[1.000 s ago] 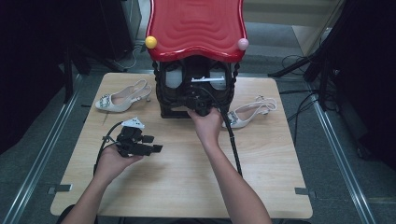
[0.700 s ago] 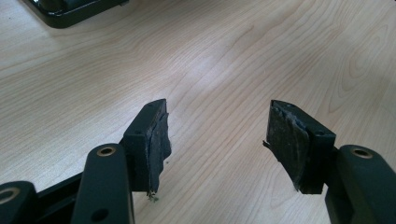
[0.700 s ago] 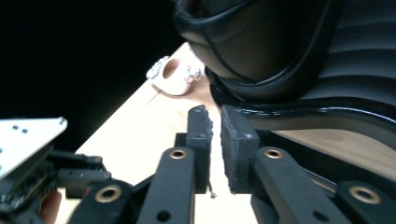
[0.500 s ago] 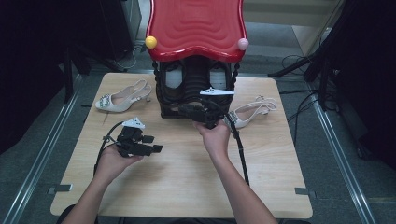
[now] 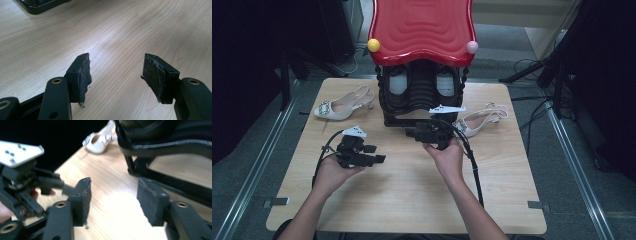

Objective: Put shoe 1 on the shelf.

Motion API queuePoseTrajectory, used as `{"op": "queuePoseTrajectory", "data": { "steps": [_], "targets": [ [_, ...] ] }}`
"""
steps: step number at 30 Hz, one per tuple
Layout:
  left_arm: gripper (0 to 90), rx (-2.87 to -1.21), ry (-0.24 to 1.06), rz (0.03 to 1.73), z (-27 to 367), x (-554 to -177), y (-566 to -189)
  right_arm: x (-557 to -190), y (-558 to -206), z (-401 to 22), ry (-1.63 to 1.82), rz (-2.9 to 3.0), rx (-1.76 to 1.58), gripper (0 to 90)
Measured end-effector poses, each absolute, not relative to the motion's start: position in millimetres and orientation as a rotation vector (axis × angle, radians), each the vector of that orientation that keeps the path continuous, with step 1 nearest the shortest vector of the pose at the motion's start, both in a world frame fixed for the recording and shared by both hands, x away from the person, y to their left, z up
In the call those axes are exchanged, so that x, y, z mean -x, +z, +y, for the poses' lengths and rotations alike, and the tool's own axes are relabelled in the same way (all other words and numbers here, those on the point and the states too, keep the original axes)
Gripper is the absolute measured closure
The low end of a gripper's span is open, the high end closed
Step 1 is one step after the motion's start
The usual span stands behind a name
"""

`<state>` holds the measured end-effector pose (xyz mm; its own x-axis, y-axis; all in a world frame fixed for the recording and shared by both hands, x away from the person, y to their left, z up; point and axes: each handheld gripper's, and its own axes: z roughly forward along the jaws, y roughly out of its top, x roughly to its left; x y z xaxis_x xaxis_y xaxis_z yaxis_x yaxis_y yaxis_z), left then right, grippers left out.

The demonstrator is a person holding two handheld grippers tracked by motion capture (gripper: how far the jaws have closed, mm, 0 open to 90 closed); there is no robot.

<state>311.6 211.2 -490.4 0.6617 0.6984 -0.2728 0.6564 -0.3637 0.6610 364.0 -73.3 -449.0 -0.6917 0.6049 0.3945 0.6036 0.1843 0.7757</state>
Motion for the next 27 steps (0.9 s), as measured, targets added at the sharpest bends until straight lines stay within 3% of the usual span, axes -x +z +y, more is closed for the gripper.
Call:
{"op": "queuePoseTrajectory", "data": {
  "steps": [7, 9, 27],
  "targets": [
    [38.9, -2.101, 0.069, 1.048, 212, -312, -490, -352, -458, -82, 1.519, 2.410, -1.263, 41.3],
    [38.9, -2.101, 0.069, 1.049, 212, -312, -490, -344, -460, -85, 1.524, 2.369, -1.223, 35.7],
    [39.4, -2.101, 0.076, 1.054, 215, -312, -490, -320, -468, -119, 1.577, 2.397, -1.282, 44.9]
  ]
}}
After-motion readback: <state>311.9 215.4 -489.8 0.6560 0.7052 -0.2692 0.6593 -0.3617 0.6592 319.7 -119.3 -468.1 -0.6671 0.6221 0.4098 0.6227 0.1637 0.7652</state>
